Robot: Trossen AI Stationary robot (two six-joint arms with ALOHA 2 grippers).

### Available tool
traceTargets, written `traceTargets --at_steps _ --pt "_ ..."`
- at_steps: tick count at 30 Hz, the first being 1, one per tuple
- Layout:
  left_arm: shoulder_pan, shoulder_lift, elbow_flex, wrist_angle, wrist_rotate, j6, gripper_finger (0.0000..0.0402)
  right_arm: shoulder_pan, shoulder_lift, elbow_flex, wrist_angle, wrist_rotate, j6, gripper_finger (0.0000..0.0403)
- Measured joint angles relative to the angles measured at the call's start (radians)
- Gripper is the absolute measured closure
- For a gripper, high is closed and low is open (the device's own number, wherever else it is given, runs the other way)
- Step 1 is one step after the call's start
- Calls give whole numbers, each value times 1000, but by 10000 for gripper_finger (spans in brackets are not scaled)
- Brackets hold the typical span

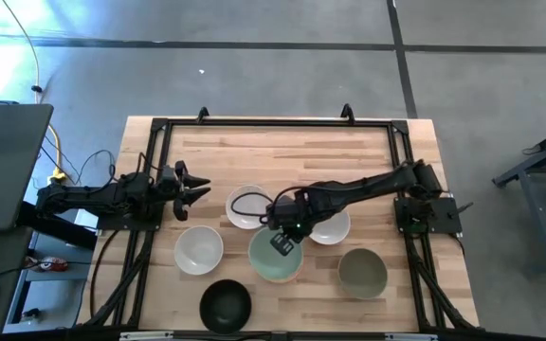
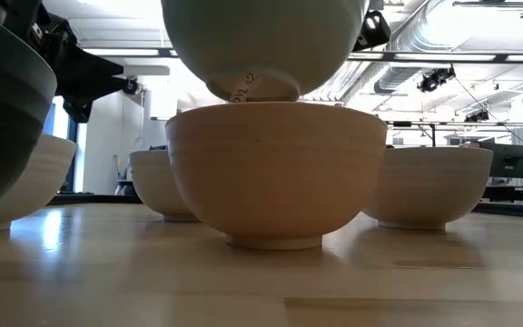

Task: Nest bowls inside each other
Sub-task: Stack the green bowl on top of the orange bowl

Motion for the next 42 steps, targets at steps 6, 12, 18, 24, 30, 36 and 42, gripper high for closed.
traceTargets --at_steps 6,12,18,24,30,36,42 --pt "0 4 0 -15 -2 -1 274 6 24 0 -27 25 46 403" --pt "0 6 0 -18 -1 0 274 12 70 0 -33 26 53 403" --pt "0 6 0 -18 0 1 274 12 93 0 -29 29 61 403" --pt "0 6 0 -18 0 0 274 13 100 0 -45 55 68 403" --pt "0 6 0 -18 0 1 274 19 112 -11 -45 77 71 403" --pt "0 6 0 -18 6 1 274 37 115 -81 34 48 107 403" --pt "0 6 0 -18 7 1 274 46 113 -106 84 44 131 403"
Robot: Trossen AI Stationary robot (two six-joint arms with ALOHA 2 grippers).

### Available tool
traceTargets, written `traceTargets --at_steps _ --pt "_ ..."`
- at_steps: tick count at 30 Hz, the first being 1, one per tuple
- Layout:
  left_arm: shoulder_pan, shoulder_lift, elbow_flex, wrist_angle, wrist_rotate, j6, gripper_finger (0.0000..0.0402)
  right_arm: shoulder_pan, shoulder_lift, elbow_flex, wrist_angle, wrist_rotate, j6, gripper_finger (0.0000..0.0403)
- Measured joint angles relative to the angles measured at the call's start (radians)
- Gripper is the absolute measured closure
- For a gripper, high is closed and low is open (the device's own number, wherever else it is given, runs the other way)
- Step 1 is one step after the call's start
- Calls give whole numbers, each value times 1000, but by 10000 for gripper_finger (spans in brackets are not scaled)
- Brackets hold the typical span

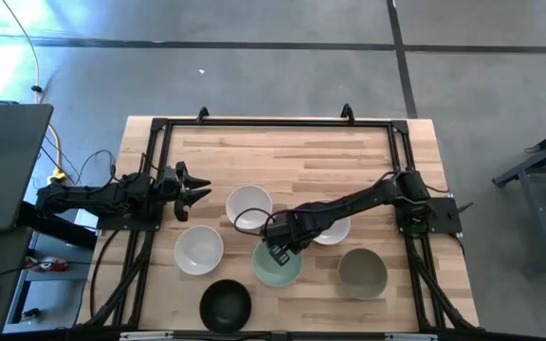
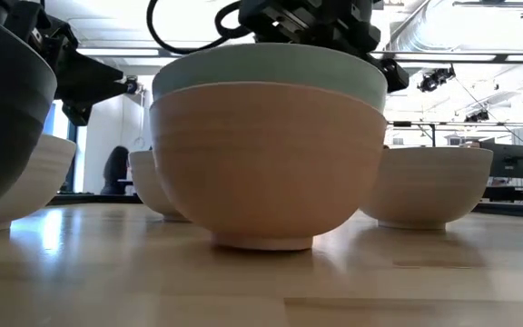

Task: Nest bowls inside each other
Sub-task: Stack the green bowl on top of the orange bowl, then stack the middle white bowl on top of the green bowl

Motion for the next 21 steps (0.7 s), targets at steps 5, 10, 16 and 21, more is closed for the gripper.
traceTargets --at_steps 5,10,16,21 --pt "0 0 0 0 -2 -1 274 0 0 6 10 9 -1 389" --pt "0 0 0 0 -4 -8 274 0 0 24 2 25 -2 340" --pt "0 0 0 0 -4 -18 274 0 1 48 -34 33 -9 293" --pt "0 0 0 0 -5 -32 274 1 1 102 -57 40 -30 285"
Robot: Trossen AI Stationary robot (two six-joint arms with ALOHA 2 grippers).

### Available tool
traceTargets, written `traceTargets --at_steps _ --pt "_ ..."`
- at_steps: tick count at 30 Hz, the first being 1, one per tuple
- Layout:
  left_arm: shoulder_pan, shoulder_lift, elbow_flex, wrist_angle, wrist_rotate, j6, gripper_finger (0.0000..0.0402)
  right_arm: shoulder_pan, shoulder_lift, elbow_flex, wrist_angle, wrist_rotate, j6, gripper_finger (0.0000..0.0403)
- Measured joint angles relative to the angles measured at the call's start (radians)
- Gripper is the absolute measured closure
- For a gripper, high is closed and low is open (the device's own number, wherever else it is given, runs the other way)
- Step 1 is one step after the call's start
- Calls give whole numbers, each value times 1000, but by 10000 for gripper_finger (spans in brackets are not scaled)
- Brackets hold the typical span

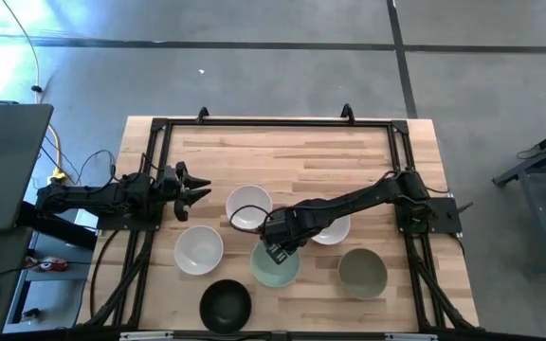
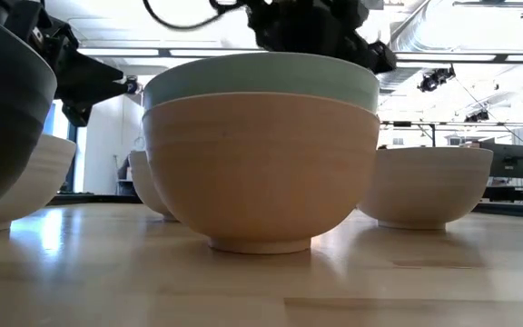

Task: Nest bowls inside each other
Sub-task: Stack the middle white bowl on top of the green bowl

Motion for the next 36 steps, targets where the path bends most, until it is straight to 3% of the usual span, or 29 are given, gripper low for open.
traceTargets --at_steps 8,12,16,23,28,36 --pt "27 150 17 -55 37 -214 274 -2 0 225 -62 179 -121 285" --pt "35 266 63 -133 90 -293 271 -3 0 376 -96 308 -224 285" --pt "35 362 139 -150 69 -322 258 -3 -1 519 -162 436 -289 285" --pt "62 544 345 -363 54 -378 225 -14 -118 458 -163 554 -321 285" --pt "85 692 499 -492 59 -295 210 -16 -161 472 -157 589 -402 285" --pt "115 929 648 -501 151 -43 207 -16 -199 474 -152 617 -585 285"
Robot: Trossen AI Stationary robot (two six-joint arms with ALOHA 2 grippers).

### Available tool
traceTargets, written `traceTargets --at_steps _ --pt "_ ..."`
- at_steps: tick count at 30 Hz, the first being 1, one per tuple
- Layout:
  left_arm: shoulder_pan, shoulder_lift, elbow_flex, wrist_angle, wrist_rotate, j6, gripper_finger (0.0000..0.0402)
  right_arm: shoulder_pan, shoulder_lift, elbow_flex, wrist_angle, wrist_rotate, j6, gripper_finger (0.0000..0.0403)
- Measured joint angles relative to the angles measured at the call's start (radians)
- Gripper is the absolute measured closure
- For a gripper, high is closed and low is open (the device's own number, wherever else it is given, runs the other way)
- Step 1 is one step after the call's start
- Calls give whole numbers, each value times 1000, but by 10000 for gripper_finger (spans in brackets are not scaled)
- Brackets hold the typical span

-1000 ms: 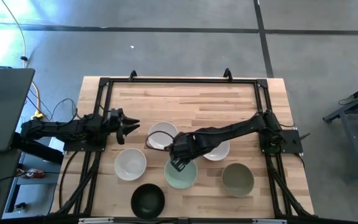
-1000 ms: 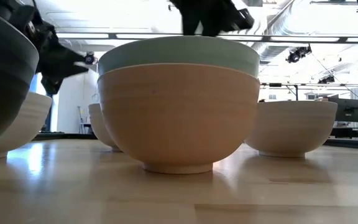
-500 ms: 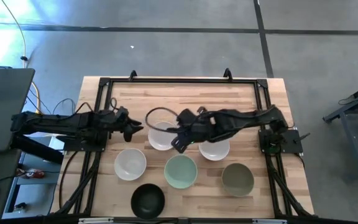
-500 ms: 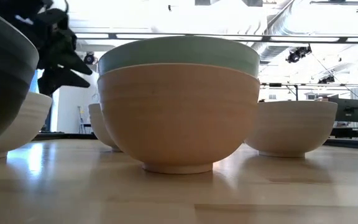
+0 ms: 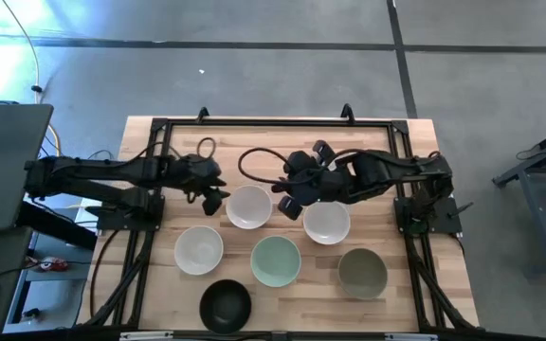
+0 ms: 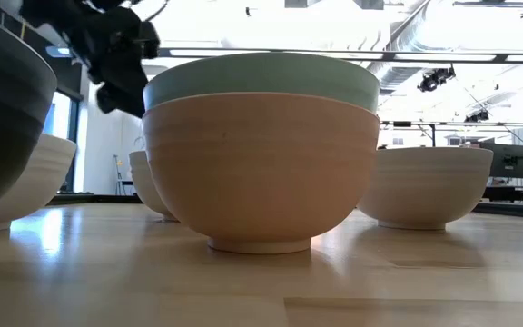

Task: Nest bowls inside each other
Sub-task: Stack the middle white bowl on top of the green bowl

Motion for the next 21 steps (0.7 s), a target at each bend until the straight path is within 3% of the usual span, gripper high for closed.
traceTargets --at_steps 7,21 --pt "40 123 32 -9 64 133 208 14 -24 -1 -5 13 -190 285" --pt "92 134 33 26 65 158 208 60 -188 -3 7 125 -366 285"
